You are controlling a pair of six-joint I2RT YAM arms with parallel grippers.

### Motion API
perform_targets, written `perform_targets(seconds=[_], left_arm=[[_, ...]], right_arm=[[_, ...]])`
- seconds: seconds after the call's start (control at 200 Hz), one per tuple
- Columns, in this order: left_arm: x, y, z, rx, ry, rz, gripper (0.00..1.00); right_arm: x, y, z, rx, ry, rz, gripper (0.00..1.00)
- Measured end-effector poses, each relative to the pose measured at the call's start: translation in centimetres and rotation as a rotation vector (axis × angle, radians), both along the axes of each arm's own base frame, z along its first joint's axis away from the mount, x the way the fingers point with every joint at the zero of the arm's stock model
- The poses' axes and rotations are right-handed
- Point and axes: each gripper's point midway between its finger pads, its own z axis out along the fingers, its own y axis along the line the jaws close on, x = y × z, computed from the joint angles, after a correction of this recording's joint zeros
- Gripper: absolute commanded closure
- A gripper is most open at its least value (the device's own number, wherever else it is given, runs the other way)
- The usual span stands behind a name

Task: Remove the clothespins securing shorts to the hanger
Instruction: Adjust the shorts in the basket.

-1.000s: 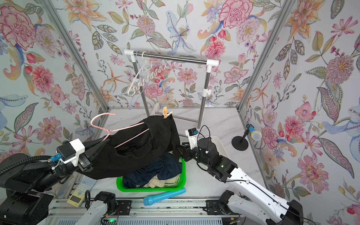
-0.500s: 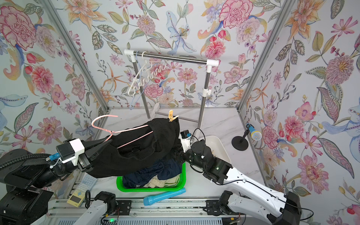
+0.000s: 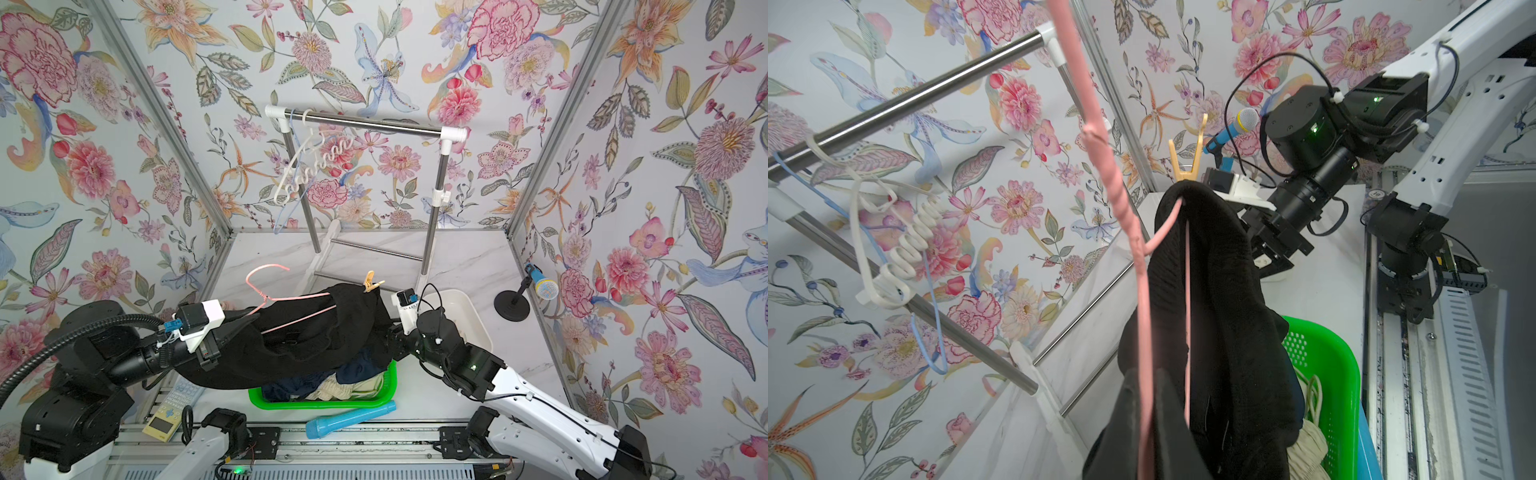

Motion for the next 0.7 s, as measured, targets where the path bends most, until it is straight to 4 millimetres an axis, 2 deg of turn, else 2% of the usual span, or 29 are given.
perform_targets(seconds=[0.07,0.19,0.295,0.37,0.47,0.565,0.701], left_arm=[[0.8,-0.2,-1.1,0.011,0.038,-0.001,1.0],[1.9,-0.4,-2.1,0.027,0.069,-0.005,1.0],[2.1,-0.6,-2.5,0.029,0.079,-0.017,1.0],[2.0,-0.8,-2.6,0.028,0.076,-0.029,1.0],[2.1,-0.9,-2.6,0.025,0.068,-0.039,1.0],[2.0,-1.1,-2.5,0.019,0.064,-0.057,1.0],[1.9,-1.5,-2.4,0.011,0.057,-0.084,1.0]], right_arm=[[0.6,-2.2,0.4,0.007,-0.004,-0.062,0.48],[1.6,-6.0,2.6,0.073,-0.052,-0.165,0.44],[1.9,-7.7,4.4,0.127,-0.09,-0.185,0.36],[1.7,-7.5,5.5,0.158,-0.103,-0.132,0.25],[1.1,-6.0,7.4,0.22,-0.139,0.012,0.15],[-0.1,-4.5,9.6,0.282,-0.204,0.172,0.09],[-1.4,-3.3,11.9,0.319,-0.289,0.329,0.06]])
